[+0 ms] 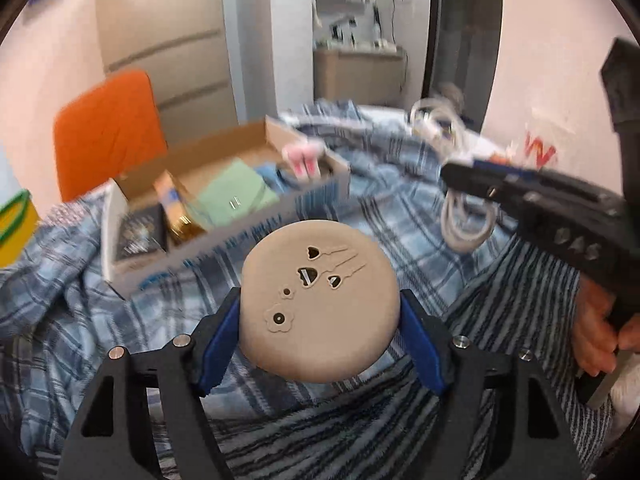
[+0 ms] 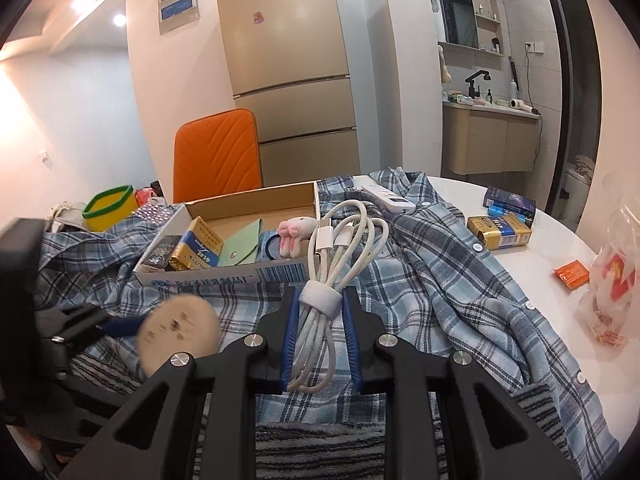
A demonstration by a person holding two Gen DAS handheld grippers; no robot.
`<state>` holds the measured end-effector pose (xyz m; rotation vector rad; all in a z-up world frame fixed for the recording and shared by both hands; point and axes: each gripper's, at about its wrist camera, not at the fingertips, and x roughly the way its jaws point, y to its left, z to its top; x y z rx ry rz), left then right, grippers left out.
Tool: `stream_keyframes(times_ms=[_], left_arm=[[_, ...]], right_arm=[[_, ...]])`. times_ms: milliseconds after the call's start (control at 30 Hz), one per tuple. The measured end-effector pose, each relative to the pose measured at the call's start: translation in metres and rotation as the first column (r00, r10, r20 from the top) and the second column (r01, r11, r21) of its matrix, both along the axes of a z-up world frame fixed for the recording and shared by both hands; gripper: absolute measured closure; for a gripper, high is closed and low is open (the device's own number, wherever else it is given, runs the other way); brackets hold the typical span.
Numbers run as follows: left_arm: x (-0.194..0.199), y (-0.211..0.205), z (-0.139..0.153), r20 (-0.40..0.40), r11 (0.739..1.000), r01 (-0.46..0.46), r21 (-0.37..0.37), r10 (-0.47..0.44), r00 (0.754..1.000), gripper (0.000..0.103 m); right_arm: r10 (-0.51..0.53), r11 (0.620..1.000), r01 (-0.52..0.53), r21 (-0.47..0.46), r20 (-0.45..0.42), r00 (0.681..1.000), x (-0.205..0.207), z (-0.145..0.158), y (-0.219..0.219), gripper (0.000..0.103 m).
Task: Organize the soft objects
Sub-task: 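Grasp and lift the beige cat-face coaster with the left tool while the right holds the cable, then carry the coaster and cable over the cardboard box and release both inside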
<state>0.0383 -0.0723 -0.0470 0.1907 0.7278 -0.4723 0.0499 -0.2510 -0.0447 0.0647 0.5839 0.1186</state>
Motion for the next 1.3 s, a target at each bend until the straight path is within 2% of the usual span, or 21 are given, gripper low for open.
stream_keyframes(times_ms=[133, 200, 300, 700, 867, 967, 1167, 1300], left_arm=[[-0.018, 0.023, 0.020, 0.131, 0.994, -0.059, -0.095, 0.071, 0.989, 0.029], [-0.023, 0.035, 0.030, 0.183, 0.986, -0.097, -0.136, 0.121, 0.976, 0.029], [-0.028, 0.038, 0.038, 0.241, 0.978, -0.153, -0.139, 0.183, 0.953, 0.029], [-0.053, 0.038, 0.072, 0.314, 0.960, -0.229, -0.163, 0.270, 0.910, 0.029], [-0.044, 0.036, 0.086, 0.343, 0.947, -0.255, -0.197, 0.310, 0.886, 0.029], [-0.037, 0.037, 0.101, 0.382, 0.940, -0.278, -0.199, 0.335, 0.861, 0.029], [-0.012, 0.041, 0.141, 0.436, 0.926, -0.314, -0.208, 0.375, 0.818, 0.029], [0.010, 0.050, 0.162, 0.428, 0.912, -0.342, -0.225, 0.408, 0.806, 0.028]], right_arm=[[0.003, 1.000, -0.003, -0.018, 0.017, 1.000, -0.004, 0.002, 0.004, 0.080], [0.005, 1.000, -0.005, -0.022, 0.015, 1.000, -0.003, 0.002, 0.004, 0.080], [0.002, 1.000, -0.001, -0.027, 0.021, 1.000, -0.004, 0.002, 0.005, 0.080], [-0.006, 0.995, 0.020, -0.101, 0.145, 0.989, -0.028, 0.020, 0.018, 0.080], [0.012, 0.994, 0.011, -0.105, 0.215, 0.977, -0.040, 0.049, 0.015, 0.080], [0.040, 0.992, -0.007, -0.126, 0.261, 0.965, -0.038, 0.072, 0.016, 0.080], [0.132, 0.985, -0.083, -0.152, 0.346, 0.929, -0.017, 0.125, 0.030, 0.080], [0.164, 0.978, -0.098, -0.184, 0.389, 0.907, 0.007, 0.149, 0.050, 0.080]])
